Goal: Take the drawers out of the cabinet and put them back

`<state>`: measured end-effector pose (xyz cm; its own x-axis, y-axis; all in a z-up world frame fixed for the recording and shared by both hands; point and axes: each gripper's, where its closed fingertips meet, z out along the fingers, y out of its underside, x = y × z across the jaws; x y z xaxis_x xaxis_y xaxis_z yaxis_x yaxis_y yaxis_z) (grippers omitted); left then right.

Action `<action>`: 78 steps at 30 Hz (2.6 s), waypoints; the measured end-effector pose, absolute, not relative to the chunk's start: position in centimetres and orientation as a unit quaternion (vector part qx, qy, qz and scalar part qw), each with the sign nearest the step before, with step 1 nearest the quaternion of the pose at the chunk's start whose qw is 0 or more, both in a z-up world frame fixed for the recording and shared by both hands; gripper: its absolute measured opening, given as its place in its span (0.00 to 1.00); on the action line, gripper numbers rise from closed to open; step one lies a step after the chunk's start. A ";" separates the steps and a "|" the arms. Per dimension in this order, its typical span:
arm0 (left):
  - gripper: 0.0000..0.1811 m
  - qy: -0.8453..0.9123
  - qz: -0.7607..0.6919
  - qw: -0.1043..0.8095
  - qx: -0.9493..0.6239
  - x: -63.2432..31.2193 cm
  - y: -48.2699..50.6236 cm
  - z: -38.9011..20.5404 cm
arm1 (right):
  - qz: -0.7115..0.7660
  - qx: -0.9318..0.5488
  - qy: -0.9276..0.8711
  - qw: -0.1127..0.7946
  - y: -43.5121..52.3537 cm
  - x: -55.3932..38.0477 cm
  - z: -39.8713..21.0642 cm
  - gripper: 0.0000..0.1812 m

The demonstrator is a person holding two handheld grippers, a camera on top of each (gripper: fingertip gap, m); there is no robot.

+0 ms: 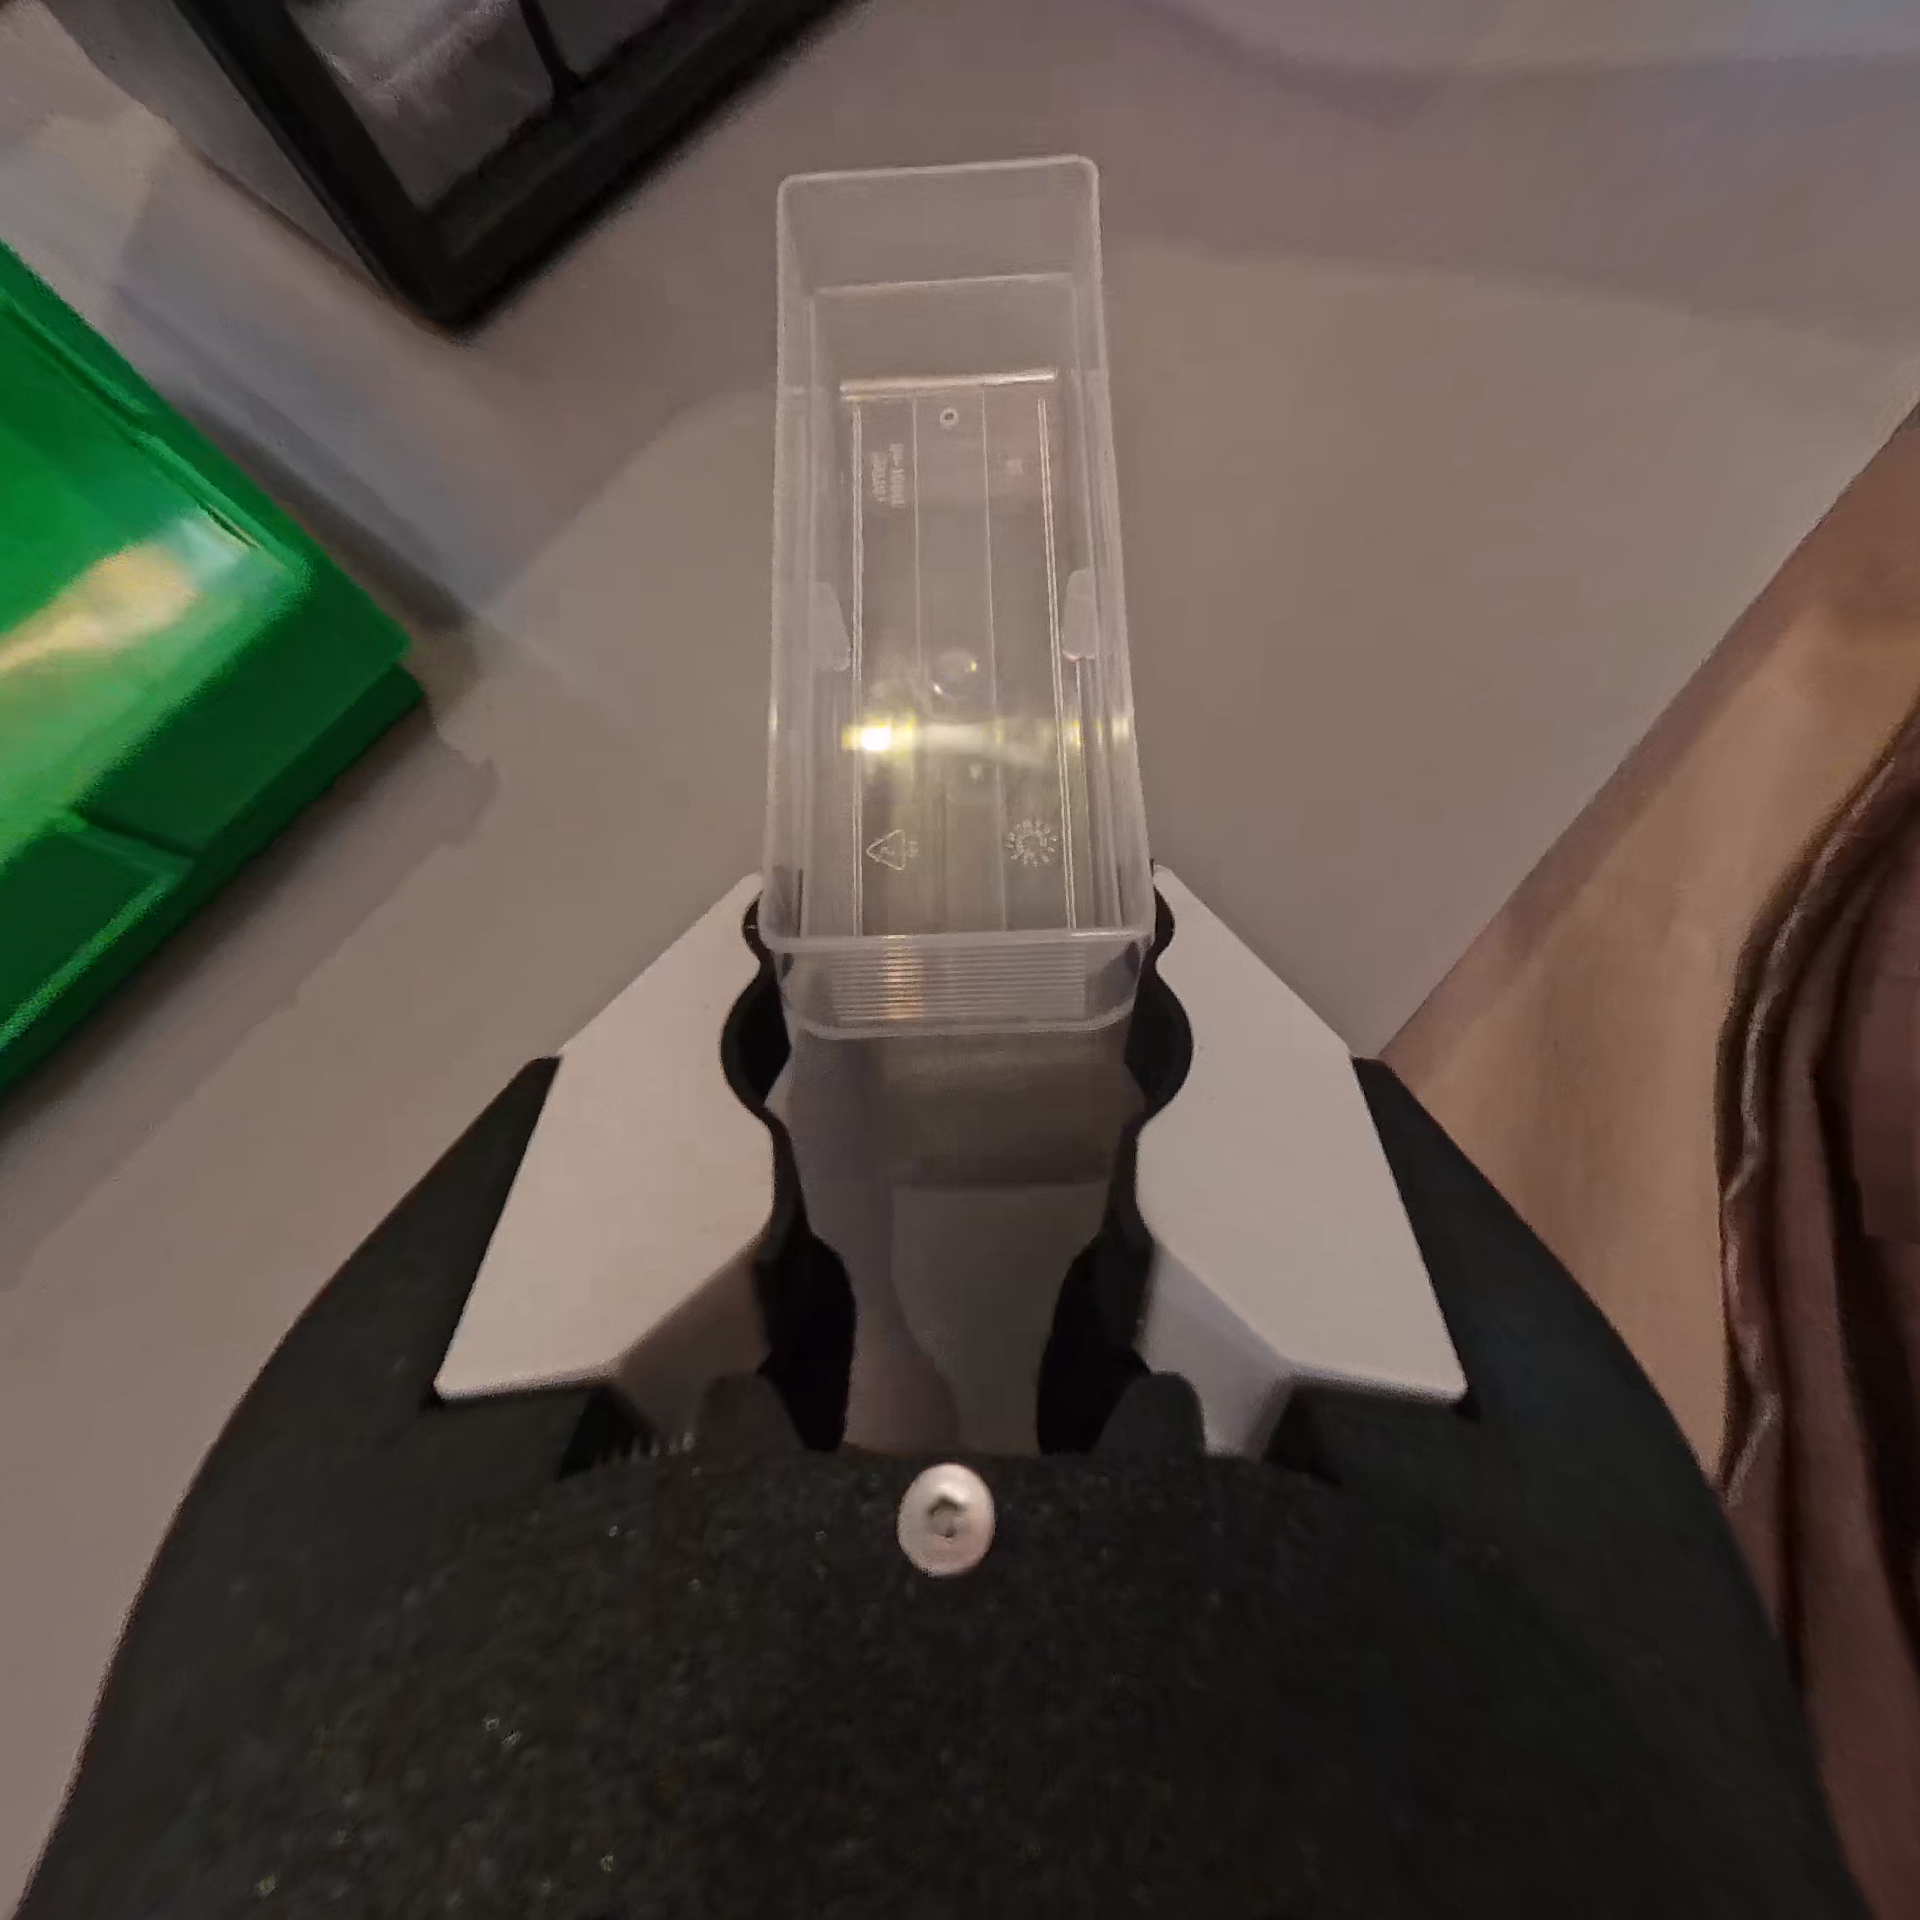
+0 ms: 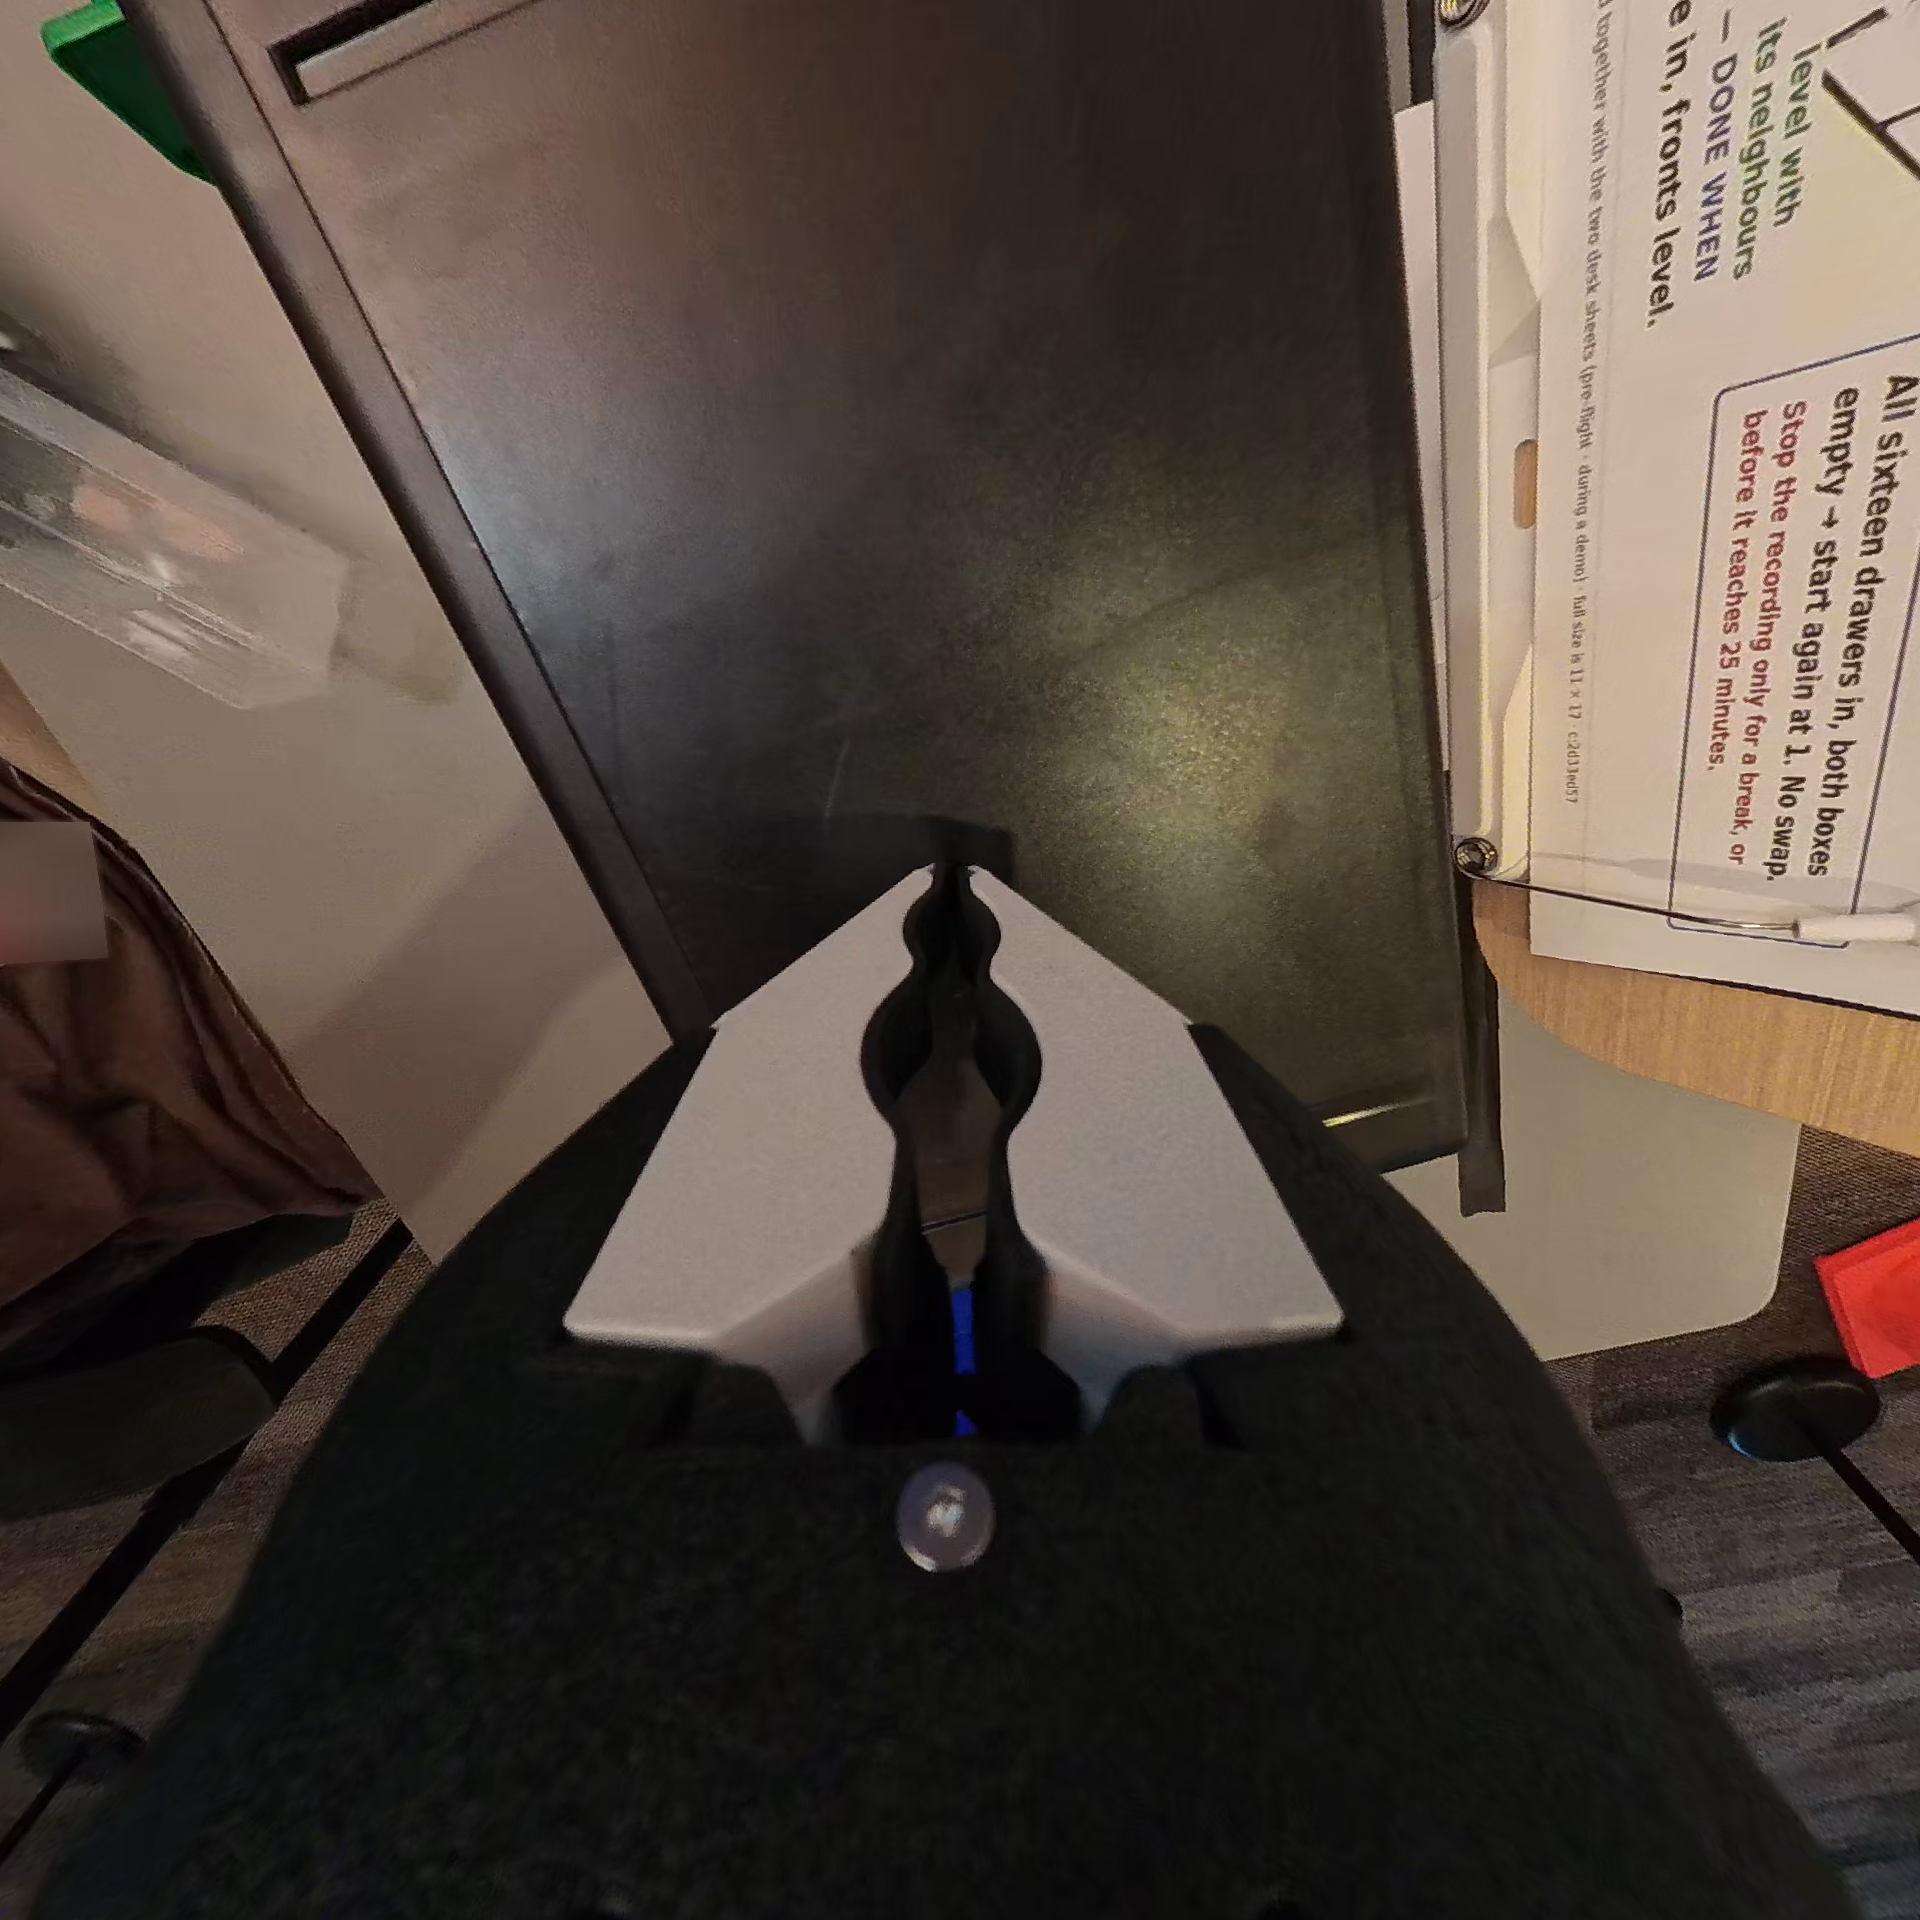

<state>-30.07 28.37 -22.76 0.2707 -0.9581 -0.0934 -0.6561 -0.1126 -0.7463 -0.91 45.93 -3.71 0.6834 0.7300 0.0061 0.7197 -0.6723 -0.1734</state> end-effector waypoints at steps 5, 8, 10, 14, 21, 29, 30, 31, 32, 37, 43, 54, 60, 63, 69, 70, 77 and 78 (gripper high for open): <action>0.35 0.508 -0.216 0.408 -0.727 -28.3 29.2 -18.8 | 0.030 -0.914 -0.396 0.076 45.9 -0.9 -3.7 0.00; 0.35 0.444 -0.194 0.415 -0.770 -26.2 30.5 -17.7 | 0.027 -0.915 -0.396 0.075 45.9 -0.9 -3.7 0.00; 0.35 0.388 -0.188 0.428 -0.795 -24.8 31.4 -16.3 | 0.025 -0.915 -0.395 0.072 45.9 -0.9 -3.7 0.00; 0.35 0.320 -0.168 0.436 -0.824 -22.7 33.4 -14.7 | 0.021 -0.915 -0.397 0.070 45.9 -0.9 -3.7 0.00; 0.35 0.284 -0.186 0.410 -0.847 -20.2 35.6 -13.7 | 0.014 -0.913 -0.400 0.075 45.9 -0.9 -3.7 0.00; 0.35 0.295 -0.153 0.388 -0.860 -19.6 35.6 -14.8 | 0.010 -0.912 -0.402 0.079 45.9 -0.9 -3.7 0.00; 0.35 0.295 -0.150 0.387 -0.861 -19.6 35.6 -14.8 | 0.010 -0.912 -0.403 0.079 45.9 -0.9 -3.7 0.00; 0.35 0.296 -0.145 0.387 -0.861 -19.6 35.6 -14.8 | 0.009 -0.912 -0.403 0.079 45.9 -0.9 -3.7 0.00; 0.35 0.296 -0.141 0.387 -0.862 -19.6 35.7 -14.8 | 0.009 -0.911 -0.404 0.079 45.9 -0.9 -3.7 0.00; 0.35 0.291 -0.122 0.390 -0.865 -20.2 36.0 -14.3 | 0.004 -0.911 -0.405 0.078 45.9 -0.9 -3.7 0.00; 0.35 0.292 -0.113 0.375 -0.872 -20.4 36.1 -13.9 | -0.003 -0.909 -0.409 0.080 45.9 -0.9 -3.7 0.00; 0.35 0.288 -0.094 0.358 -0.883 -19.8 36.4 -13.0 | 0.004 -0.907 -0.410 0.095 46.0 -0.9 -3.7 0.00; 0.35 0.243 -0.123 0.388 -0.881 -19.3 36.5 -13.0 | 0.008 -0.907 -0.410 0.101 46.0 -0.9 -3.7 0.00; 0.35 0.227 -0.125 0.409 -0.875 -18.9 36.4 -13.1 | 0.007 -0.907 -0.410 0.102 46.0 -0.9 -3.7 0.00; 0.35 0.213 -0.134 0.422 -0.871 -18.4 36.7 -12.6 | -0.003 -0.905 -0.413 0.101 46.0 -0.9 -3.7 0.00; 0.35 0.215 -0.133 0.423 -0.870 -18.3 36.8 -12.7 | -0.003 -0.905 -0.413 0.101 46.0 -0.9 -3.7 0.00; 0.35 0.210 -0.119 0.454 -0.857 -17.2 39.4 -13.3 | 0.004 -0.907 -0.409 0.103 46.0 -0.9 -3.7 0.00; 0.35 0.210 -0.117 0.459 -0.856 -16.9 39.9 -13.4 | 0.005 -0.907 -0.409 0.102 46.0 -0.9 -3.7 0.00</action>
<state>-16.90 39.89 -13.39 0.8849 -0.4656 0.0074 -0.2515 -0.4912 -0.8339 -0.88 45.99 -3.69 0.6659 0.7423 0.0749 0.7403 -0.6450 -0.1893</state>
